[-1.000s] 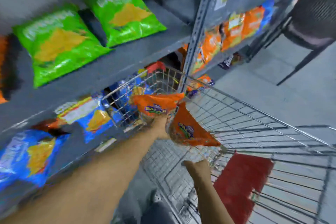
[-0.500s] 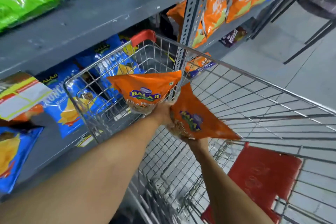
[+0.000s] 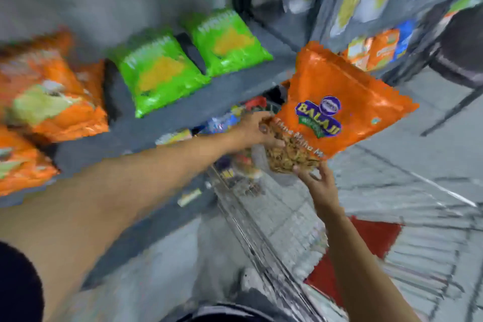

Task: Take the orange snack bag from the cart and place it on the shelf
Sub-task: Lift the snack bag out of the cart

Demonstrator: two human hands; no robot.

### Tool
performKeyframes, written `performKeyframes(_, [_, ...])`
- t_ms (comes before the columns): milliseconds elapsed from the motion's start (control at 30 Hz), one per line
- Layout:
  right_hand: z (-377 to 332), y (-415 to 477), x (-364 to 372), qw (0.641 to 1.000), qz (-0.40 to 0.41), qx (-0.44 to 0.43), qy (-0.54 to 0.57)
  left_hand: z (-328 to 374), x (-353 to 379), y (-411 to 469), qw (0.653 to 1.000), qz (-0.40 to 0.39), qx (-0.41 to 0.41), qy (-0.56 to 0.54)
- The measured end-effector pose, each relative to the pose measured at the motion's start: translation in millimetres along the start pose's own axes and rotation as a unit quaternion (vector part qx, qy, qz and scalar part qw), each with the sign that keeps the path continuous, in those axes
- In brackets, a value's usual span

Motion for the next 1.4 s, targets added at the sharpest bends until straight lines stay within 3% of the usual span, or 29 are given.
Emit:
performKeyframes(167, [-156, -25, 72, 0.983, -0.045, -0.179, 0.022, 111, -126, -50, 0.981, 0.168, 0.100, -0.019])
performKeyframes(400, [-355, -92, 161, 0.902, -0.101, -0.415, 0.061, 251, -265, -142, 0.885, 0.382, 0.264, -0.029])
performKeyframes(567, [-440, -113, 247, 0.863, -0.155, -0.477, 0.054, 290, -351, -190, 0.818, 0.474, 0.326, -0.006])
performKeyframes(700, [-475, -96, 338, 0.856, -0.189, -0.482, 0.007, 268, -421, -212, 0.779, 0.555, 0.291, 0.018])
performKeyframes(833, [-472, -60, 419, 0.857, -0.253, -0.440, -0.094, 221, -470, -218, 0.772, 0.601, 0.203, 0.033])
performKeyframes(967, [-468, -45, 439, 0.854, -0.292, -0.409, -0.135, 203, -489, -210, 0.788, 0.588, 0.180, 0.030])
performKeyframes(1100, [-467, -53, 431, 0.861, -0.202, -0.435, -0.167, 204, -486, -210, 0.789, 0.593, 0.152, 0.060])
performKeyframes(1267, [-469, -89, 370, 0.870, -0.001, -0.489, -0.064, 224, -448, -235, 0.701, 0.645, 0.094, 0.290])
performKeyframes(1400, [-394, -77, 294, 0.919, 0.129, -0.355, -0.110, 226, -371, -220, 0.716, 0.545, 0.106, 0.423])
Point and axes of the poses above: each hand's wrist, its own y-axis towards the middle knuckle, its own x-axis out of the palm, z = x × y, the point moved 5 cm from there along y, towards the middle knuckle, and after that the axes turned 10 degrees about x, right-handed, at the moved point
